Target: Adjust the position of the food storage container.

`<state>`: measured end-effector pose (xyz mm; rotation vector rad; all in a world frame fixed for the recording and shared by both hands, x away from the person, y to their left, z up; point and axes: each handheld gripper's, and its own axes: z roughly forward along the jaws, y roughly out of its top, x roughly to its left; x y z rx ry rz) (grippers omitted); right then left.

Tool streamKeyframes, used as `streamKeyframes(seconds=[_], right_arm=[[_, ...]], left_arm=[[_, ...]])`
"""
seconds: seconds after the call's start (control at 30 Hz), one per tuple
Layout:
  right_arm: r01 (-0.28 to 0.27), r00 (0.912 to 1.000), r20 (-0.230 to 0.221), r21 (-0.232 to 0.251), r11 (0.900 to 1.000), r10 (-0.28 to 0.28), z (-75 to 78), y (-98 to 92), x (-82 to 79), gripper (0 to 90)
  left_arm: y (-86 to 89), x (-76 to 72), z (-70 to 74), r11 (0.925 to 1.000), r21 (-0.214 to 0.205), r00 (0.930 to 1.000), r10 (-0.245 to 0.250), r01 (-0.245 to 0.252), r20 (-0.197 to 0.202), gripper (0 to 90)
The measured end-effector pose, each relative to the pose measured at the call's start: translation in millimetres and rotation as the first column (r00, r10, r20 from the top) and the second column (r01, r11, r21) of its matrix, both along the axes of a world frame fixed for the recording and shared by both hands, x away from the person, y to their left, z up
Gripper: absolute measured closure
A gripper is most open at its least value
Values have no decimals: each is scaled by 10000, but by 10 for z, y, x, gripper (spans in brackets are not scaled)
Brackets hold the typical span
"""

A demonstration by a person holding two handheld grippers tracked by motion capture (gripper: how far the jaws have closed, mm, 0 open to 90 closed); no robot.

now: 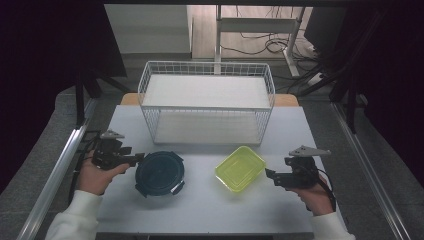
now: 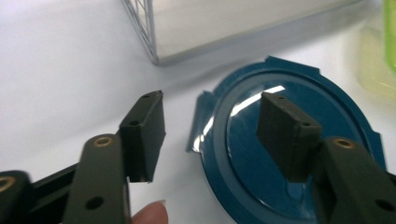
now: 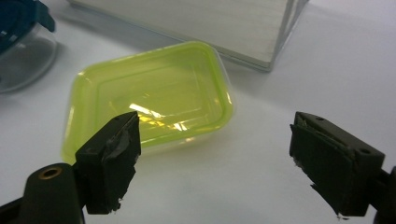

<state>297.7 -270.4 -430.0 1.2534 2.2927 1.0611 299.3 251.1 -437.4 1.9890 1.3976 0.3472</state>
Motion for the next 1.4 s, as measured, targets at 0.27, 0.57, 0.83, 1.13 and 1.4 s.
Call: streamKeyframes(seconds=[0.27, 0.57, 0.83, 1.13, 1.4], right_arm=[[133, 9999, -10, 183, 9997, -133, 26, -27, 10, 167], [230, 9996, -182, 88, 9997, -228, -22, -10, 31, 167], [232, 9994, -267, 25, 9997, -231, -34, 14, 32, 168], [230, 9992, -336, -41, 9997, -231, -55, 1, 29, 169], [268, 9984, -498, -78, 9996, -271, -85, 20, 47, 169]], left_arm=[[87, 167, -87, 9993, 374, 9988, -66, 84, -494, 487], [170, 348, -256, 9988, -125, 9924, -476, 464, -1137, 733], [-63, 661, -306, 9909, 236, 9812, -1278, 1326, -1449, 899], [-168, 831, -400, 9747, 948, 9629, -1805, 2024, -2006, 900], [-393, 886, -438, 9493, 1218, 9403, -2587, 2899, -2212, 900]])
